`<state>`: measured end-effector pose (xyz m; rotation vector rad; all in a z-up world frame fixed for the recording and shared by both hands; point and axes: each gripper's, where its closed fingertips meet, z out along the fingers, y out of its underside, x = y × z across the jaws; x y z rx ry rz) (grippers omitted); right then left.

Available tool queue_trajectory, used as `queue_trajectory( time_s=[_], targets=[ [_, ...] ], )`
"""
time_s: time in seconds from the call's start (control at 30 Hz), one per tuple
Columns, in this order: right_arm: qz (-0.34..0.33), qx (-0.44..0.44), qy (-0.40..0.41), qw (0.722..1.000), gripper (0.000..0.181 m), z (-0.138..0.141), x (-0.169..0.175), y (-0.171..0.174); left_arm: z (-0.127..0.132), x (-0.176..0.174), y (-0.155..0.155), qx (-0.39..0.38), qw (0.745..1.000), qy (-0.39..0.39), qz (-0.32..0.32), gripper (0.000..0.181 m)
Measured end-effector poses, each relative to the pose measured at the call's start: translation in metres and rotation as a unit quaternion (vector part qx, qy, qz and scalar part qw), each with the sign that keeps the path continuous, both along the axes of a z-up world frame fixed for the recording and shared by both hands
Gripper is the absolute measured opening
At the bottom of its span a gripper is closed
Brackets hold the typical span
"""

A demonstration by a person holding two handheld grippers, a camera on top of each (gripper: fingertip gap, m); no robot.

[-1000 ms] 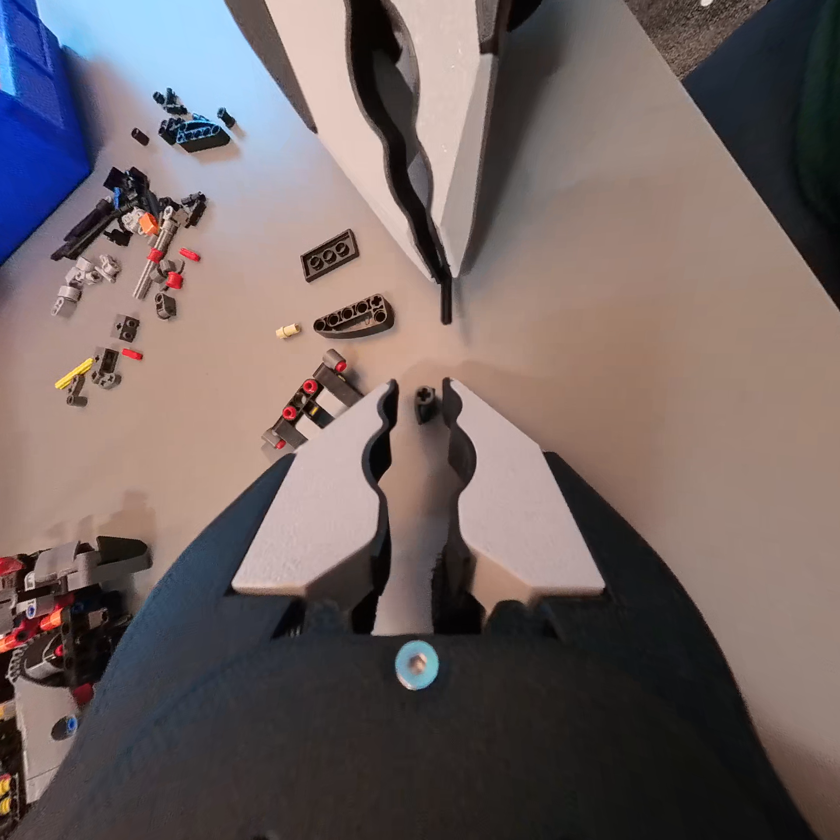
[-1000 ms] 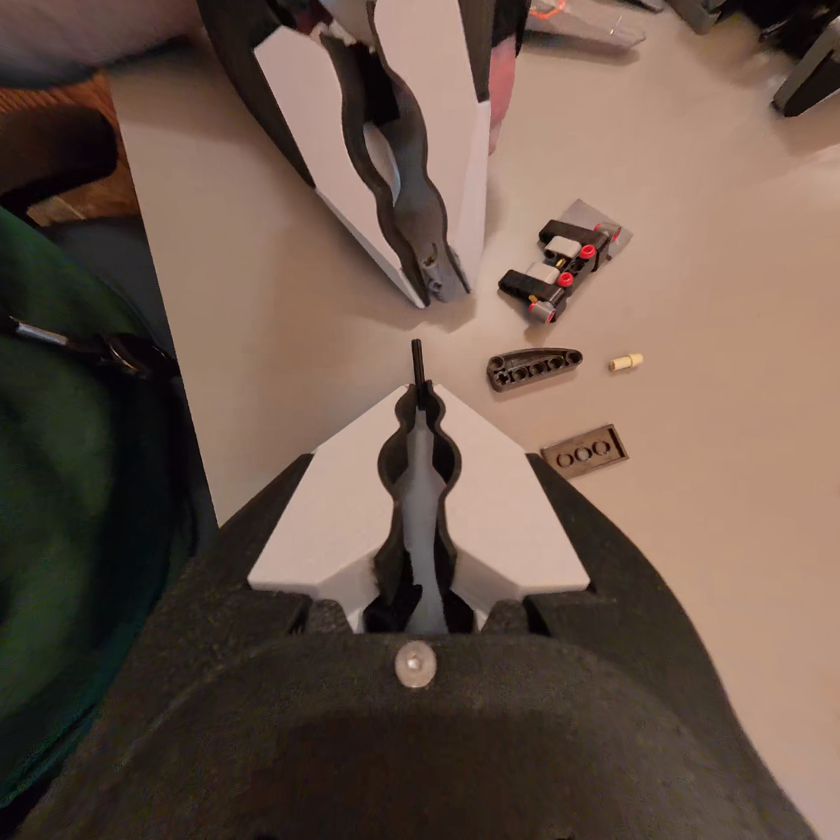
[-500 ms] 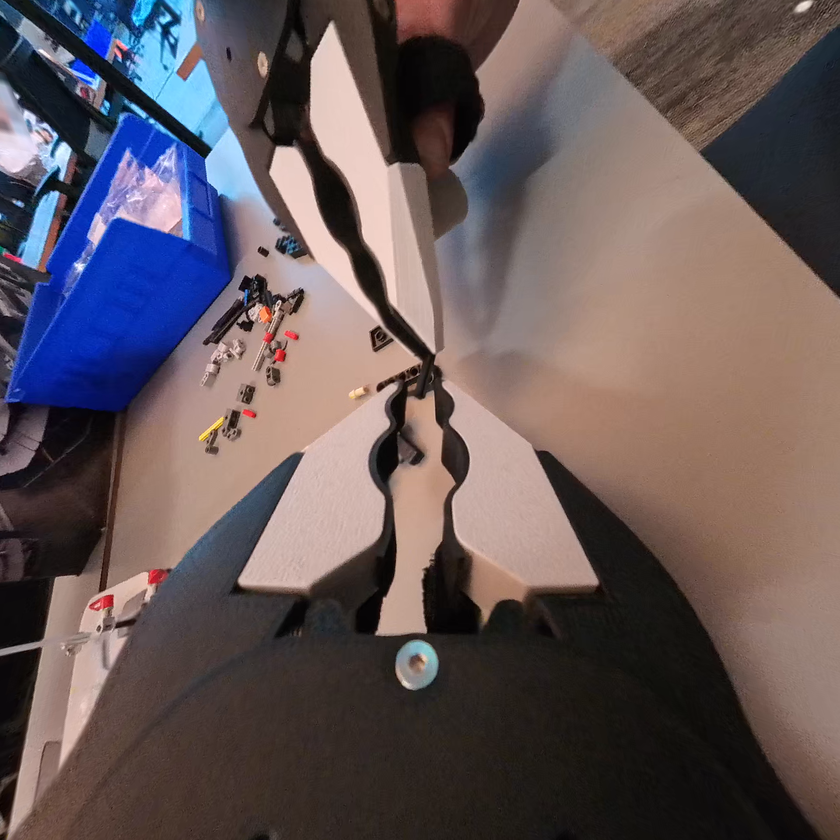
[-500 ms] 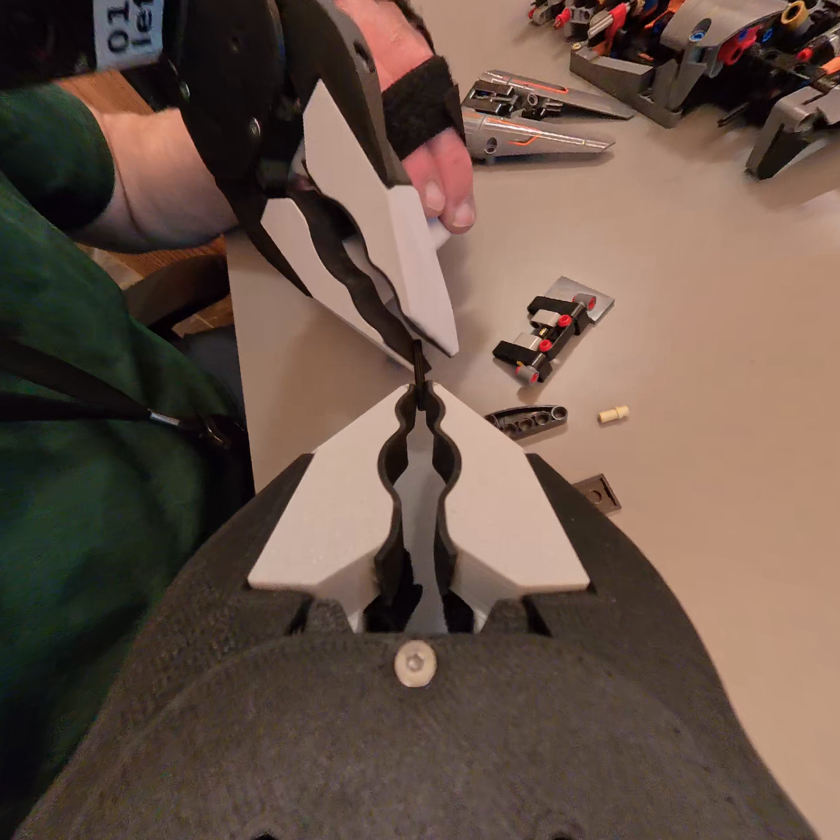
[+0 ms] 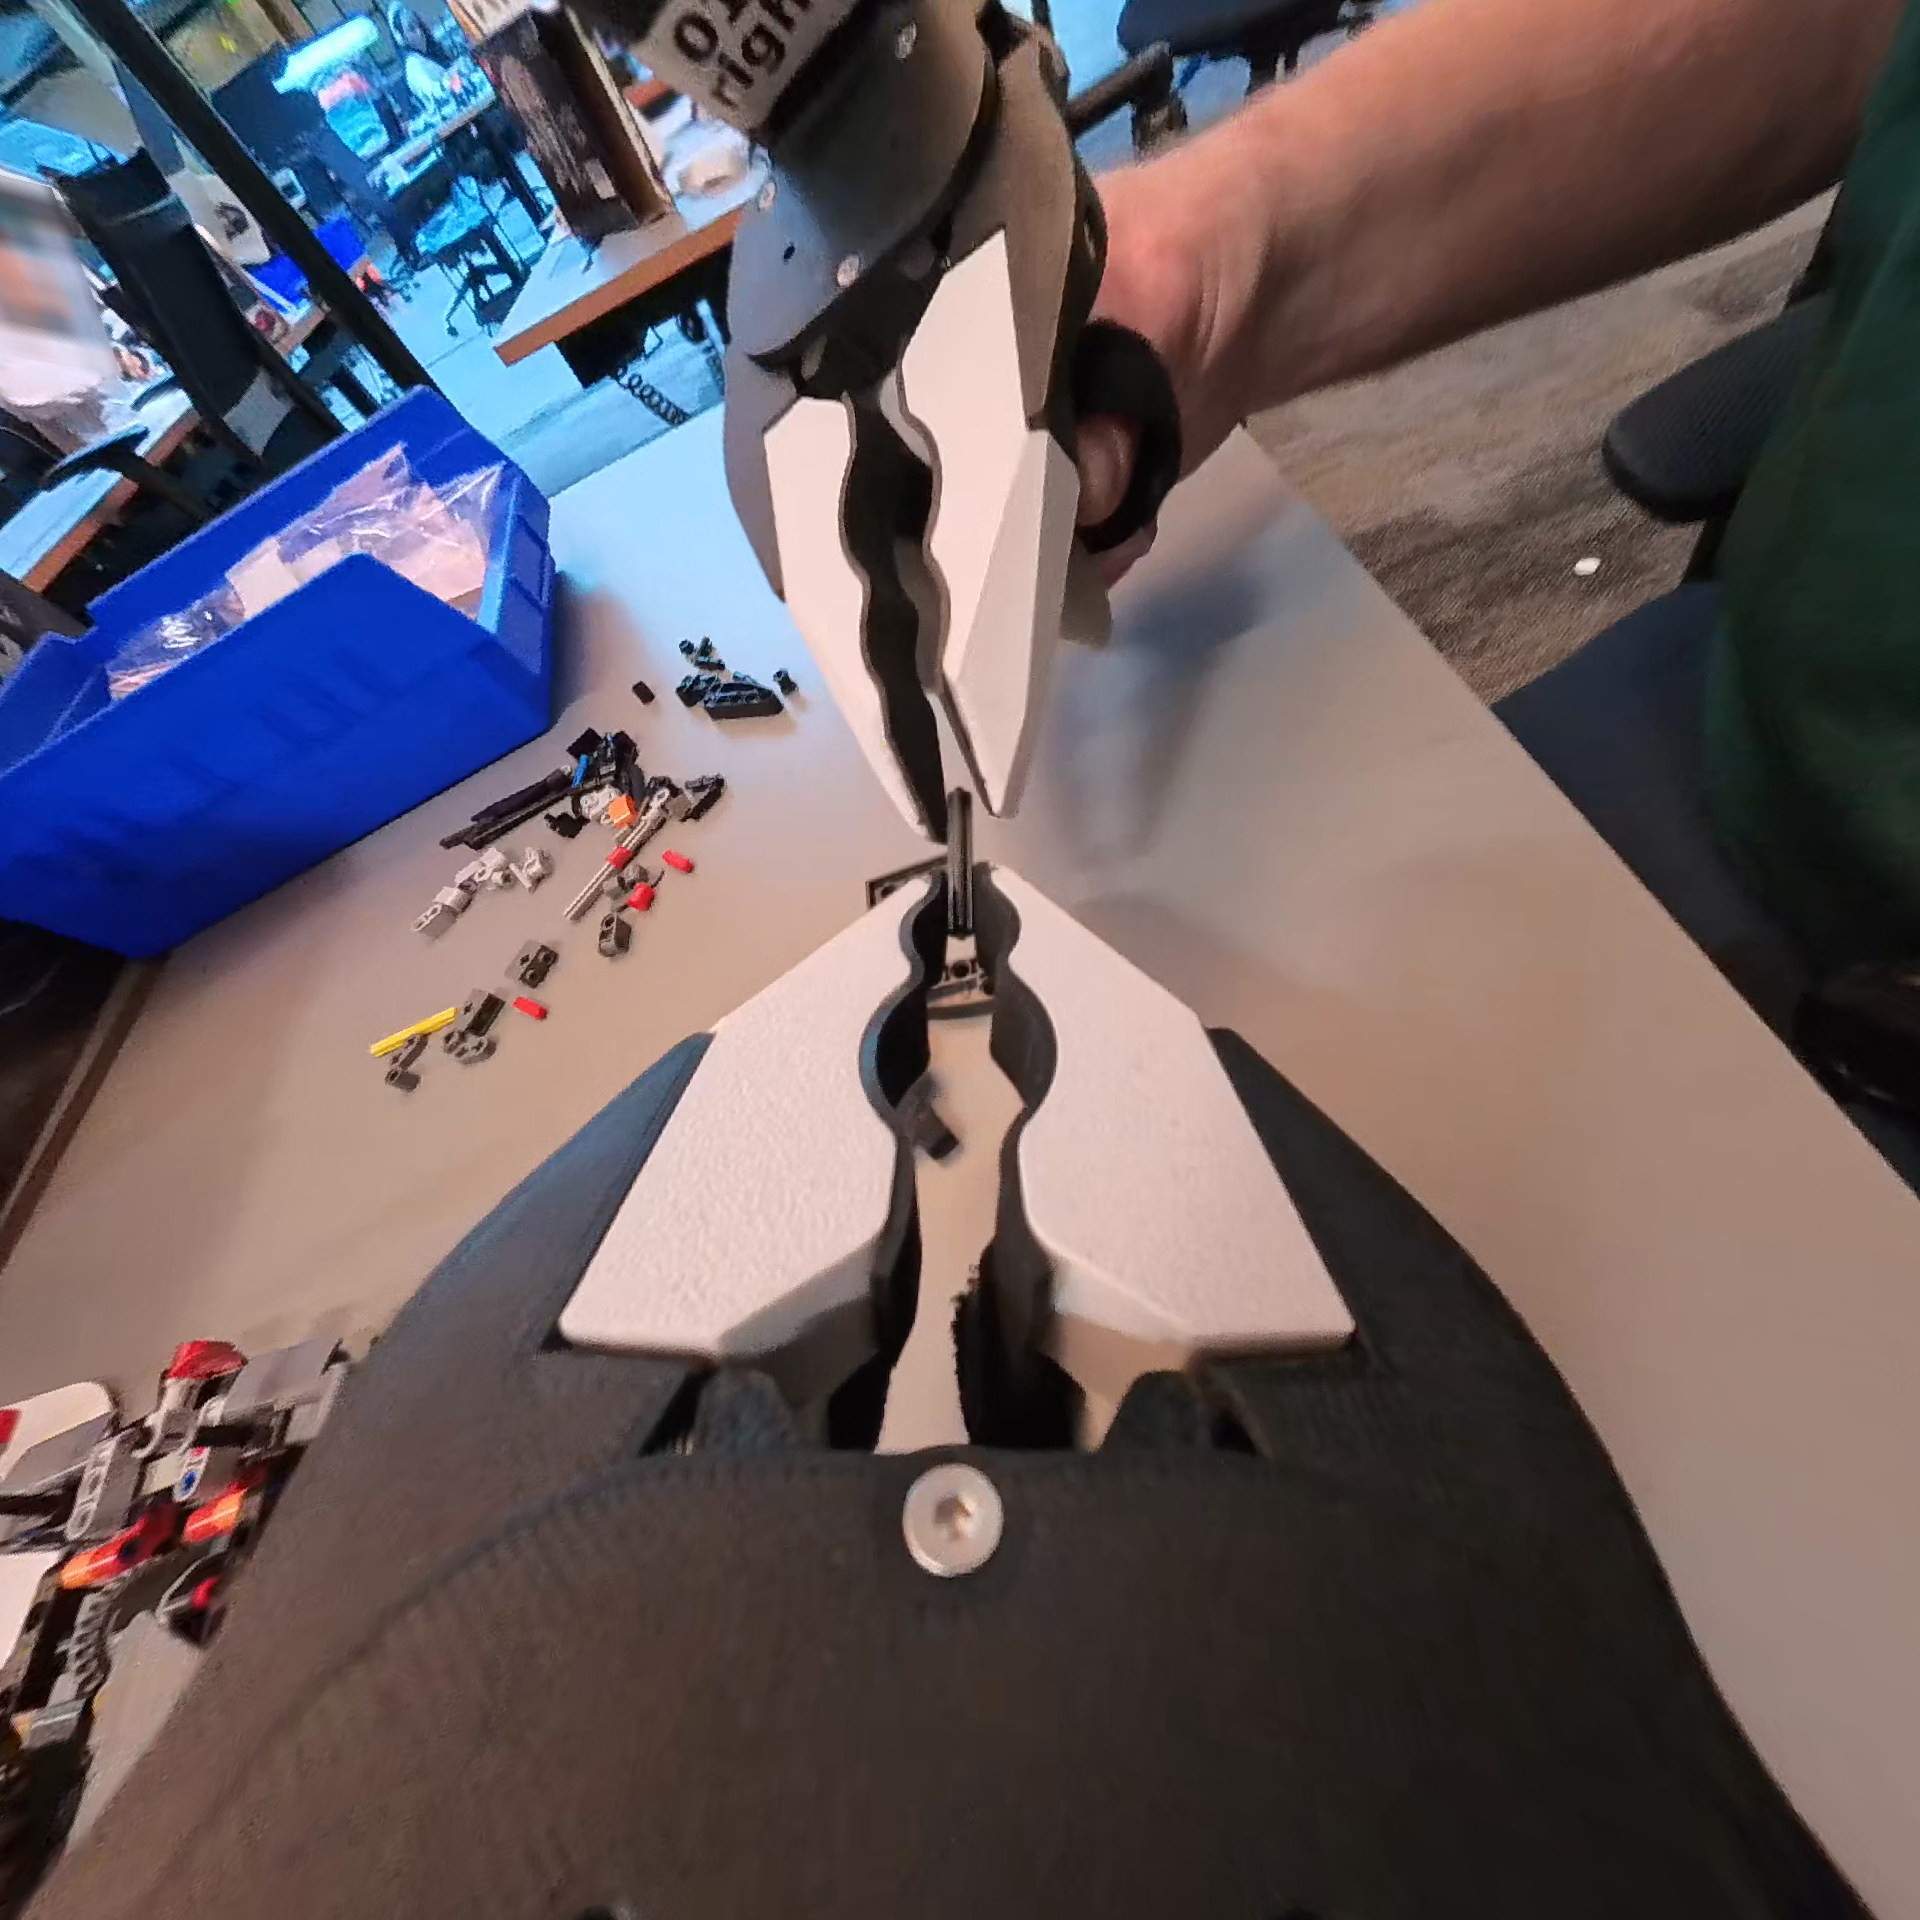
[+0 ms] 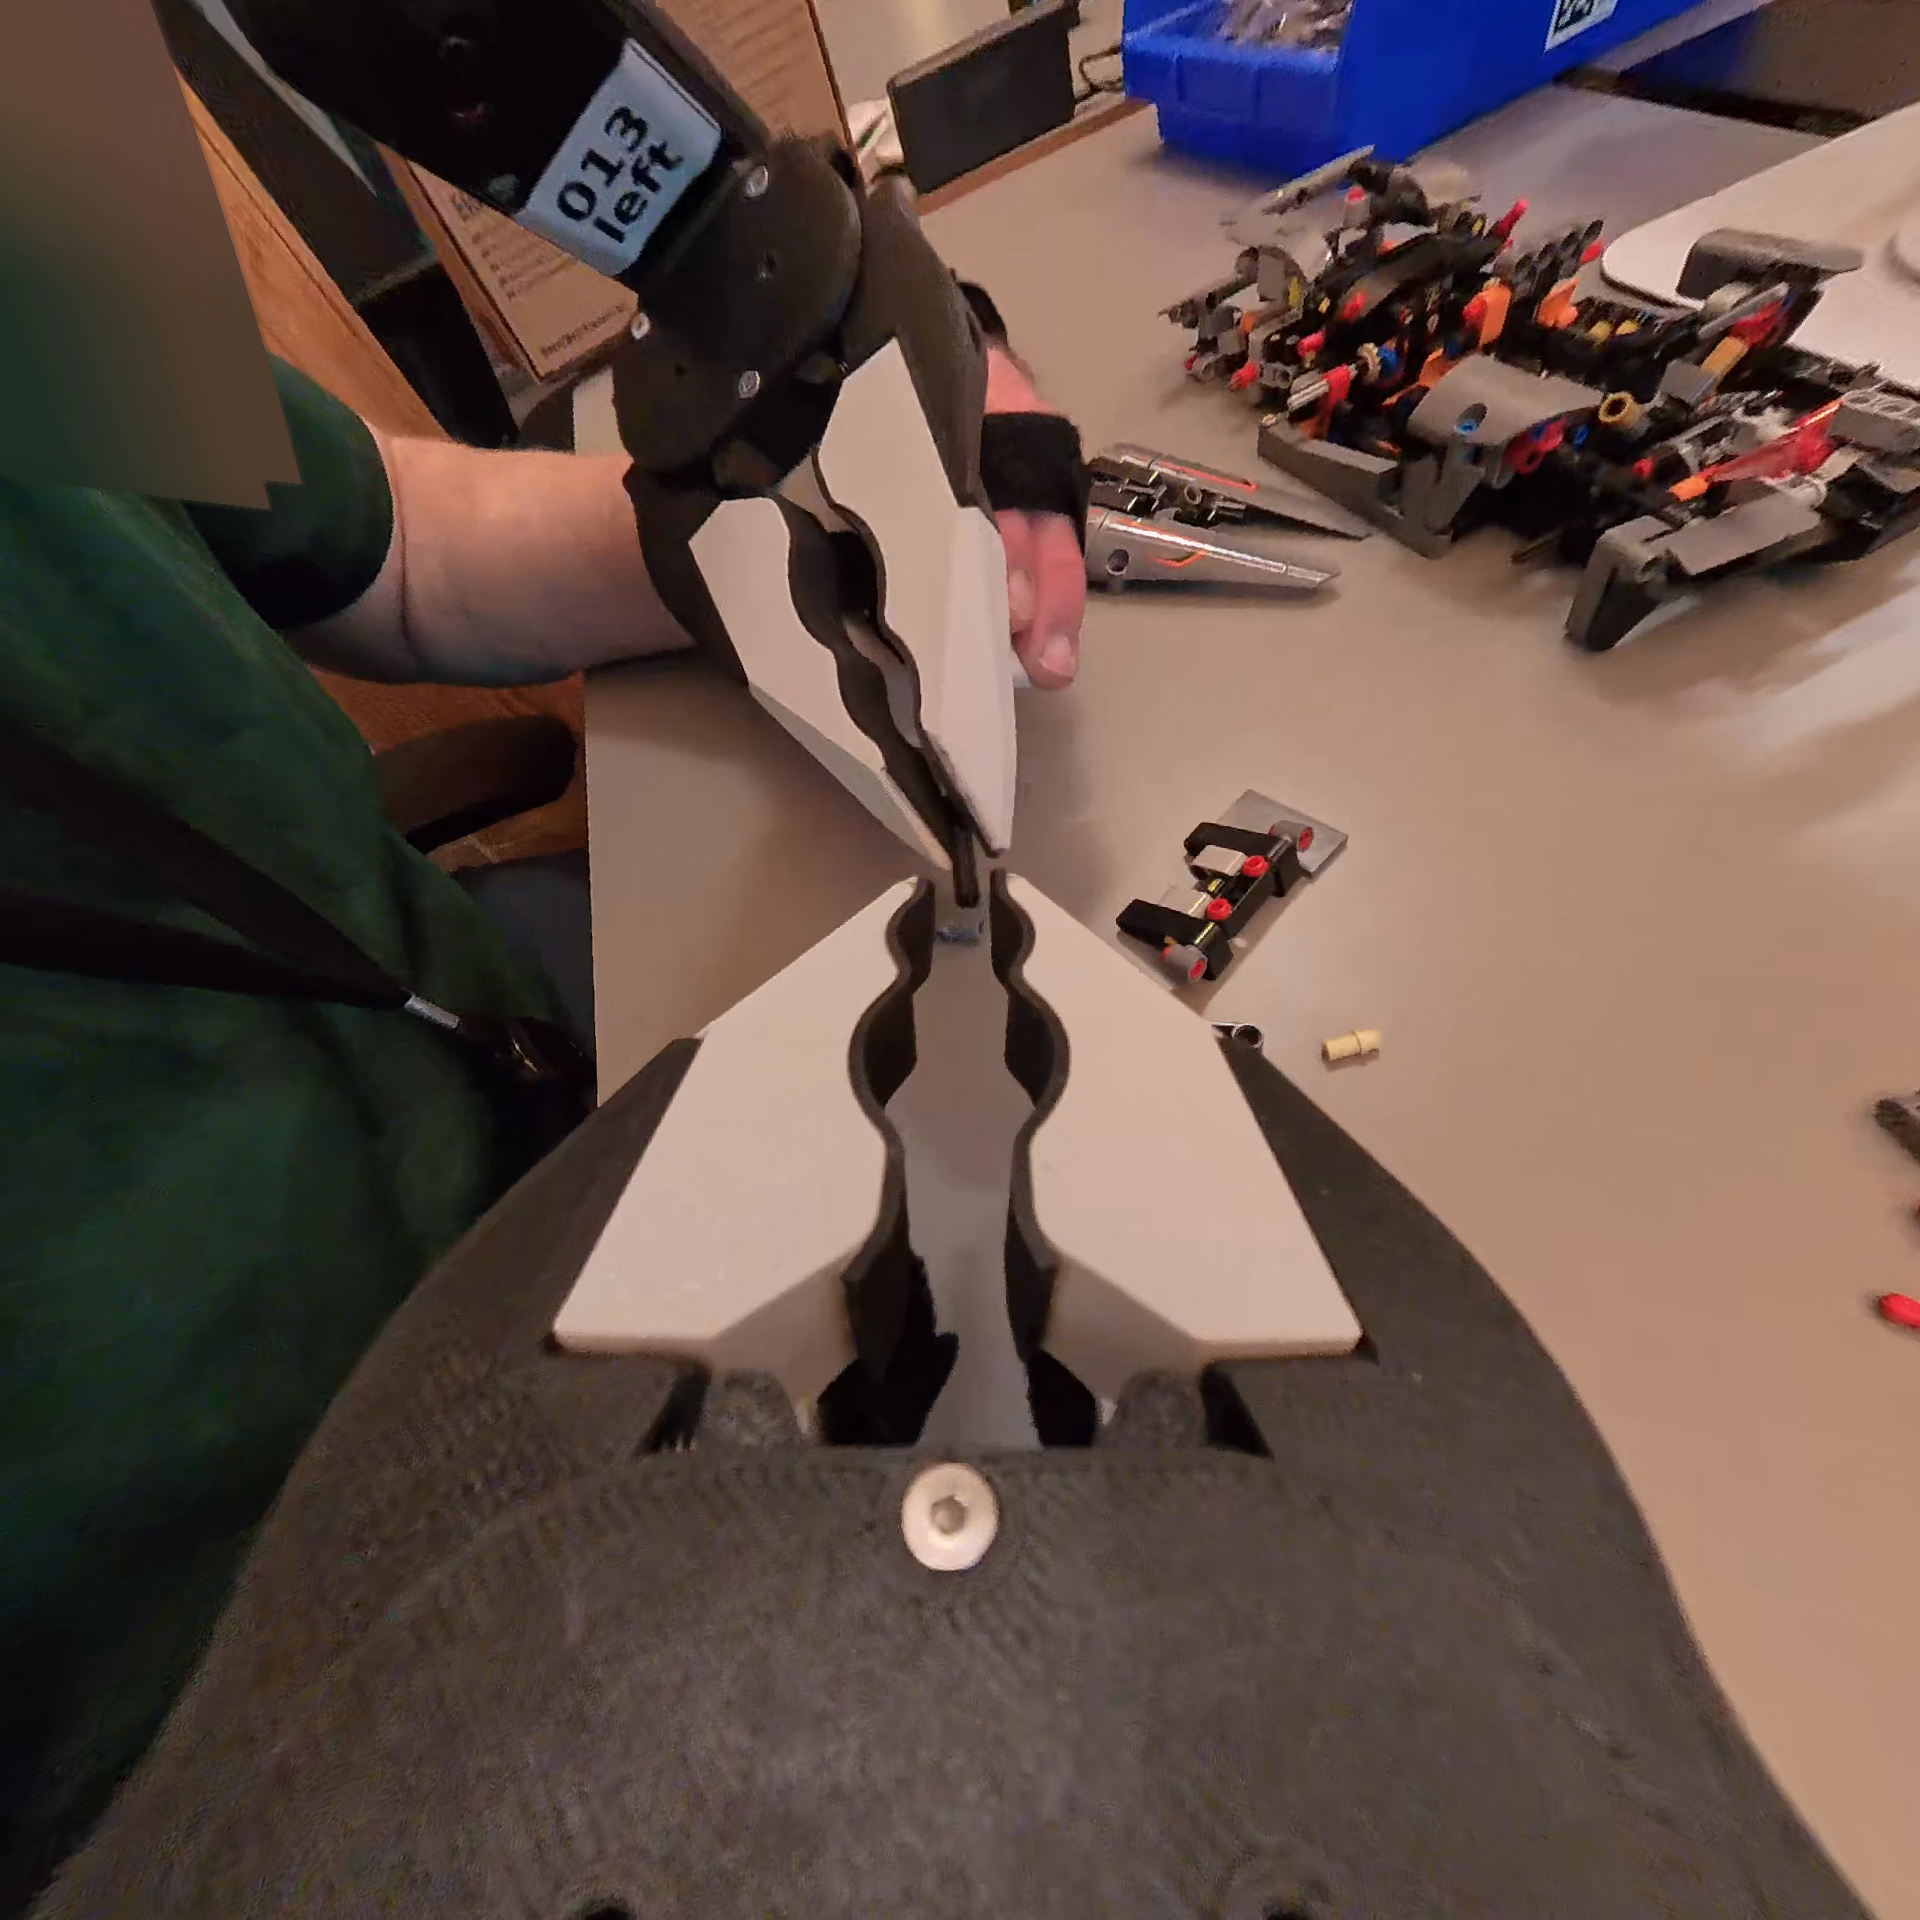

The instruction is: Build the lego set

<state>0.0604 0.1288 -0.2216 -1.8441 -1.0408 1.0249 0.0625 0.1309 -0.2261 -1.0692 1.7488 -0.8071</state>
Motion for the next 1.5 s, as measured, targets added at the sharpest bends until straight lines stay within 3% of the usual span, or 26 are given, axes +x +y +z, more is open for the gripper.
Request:
queue_trajectory(
  time_s=[0.37,1.5],
  targets=[
    [-0.001,0.011,0.018,1.0,0.002,0.002,-0.006,0.002,0.003,-0.001,0.0,-0.018,1.0,-0.01,-0.006,0.002],
    [-0.01,-0.001,0.129,0.992,0.006,0.021,-0.008,0.004,0.014,-0.001,0.001,-0.056,0.997,-0.044,-0.005,0.002]
  ],
)
